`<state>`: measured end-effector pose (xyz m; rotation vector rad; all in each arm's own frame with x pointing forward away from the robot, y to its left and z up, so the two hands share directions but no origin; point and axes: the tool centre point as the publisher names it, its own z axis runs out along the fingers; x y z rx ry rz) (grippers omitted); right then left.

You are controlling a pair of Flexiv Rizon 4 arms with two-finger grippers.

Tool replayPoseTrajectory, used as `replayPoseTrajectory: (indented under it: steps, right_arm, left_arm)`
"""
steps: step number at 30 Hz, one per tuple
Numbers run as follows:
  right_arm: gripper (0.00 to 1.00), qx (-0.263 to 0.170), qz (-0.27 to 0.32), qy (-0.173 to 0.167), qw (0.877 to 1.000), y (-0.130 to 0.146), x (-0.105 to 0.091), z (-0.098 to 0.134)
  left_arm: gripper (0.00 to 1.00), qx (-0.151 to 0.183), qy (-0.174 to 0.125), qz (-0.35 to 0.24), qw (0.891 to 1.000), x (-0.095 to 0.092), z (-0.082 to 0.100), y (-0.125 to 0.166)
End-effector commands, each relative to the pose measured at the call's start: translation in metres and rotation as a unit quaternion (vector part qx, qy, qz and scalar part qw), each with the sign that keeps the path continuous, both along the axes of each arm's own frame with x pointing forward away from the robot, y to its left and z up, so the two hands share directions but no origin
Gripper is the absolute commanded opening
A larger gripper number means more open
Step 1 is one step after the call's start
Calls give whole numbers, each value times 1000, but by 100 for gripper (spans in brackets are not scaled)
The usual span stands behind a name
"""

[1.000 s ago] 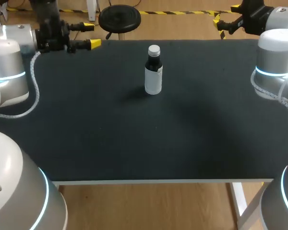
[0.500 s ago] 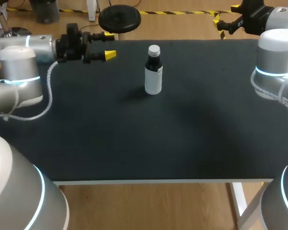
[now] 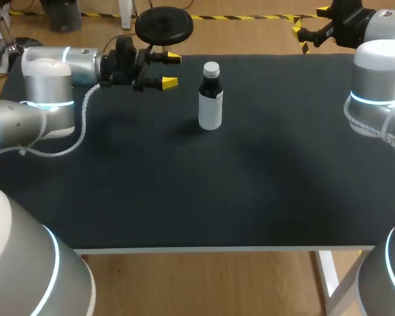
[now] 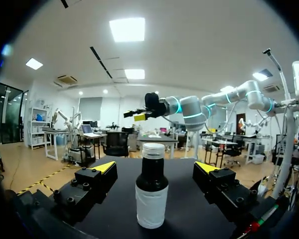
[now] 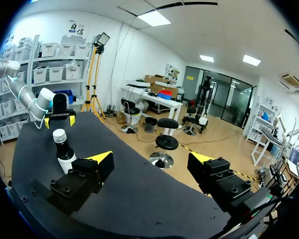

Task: Unscrew the bottle cap

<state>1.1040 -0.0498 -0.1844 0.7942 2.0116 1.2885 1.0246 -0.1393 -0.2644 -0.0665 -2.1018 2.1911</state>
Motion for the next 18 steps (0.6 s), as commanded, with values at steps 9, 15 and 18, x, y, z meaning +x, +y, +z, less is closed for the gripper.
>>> replayPoseTrajectory:
  steps: [9,15,18]
  right_arm:
    - [100,1,1,-1,1000,0,0,0]
    - [100,1,1,-1,1000,0,0,0]
    - [100,1,1,-1,1000,0,0,0]
  left_arm:
    - [100,3,1,-87,996,-3,-16,-30]
    - [100,7,-1,-100,995,-5,-20,-44]
    - [100,7,-2,-104,995,-5,-20,-49]
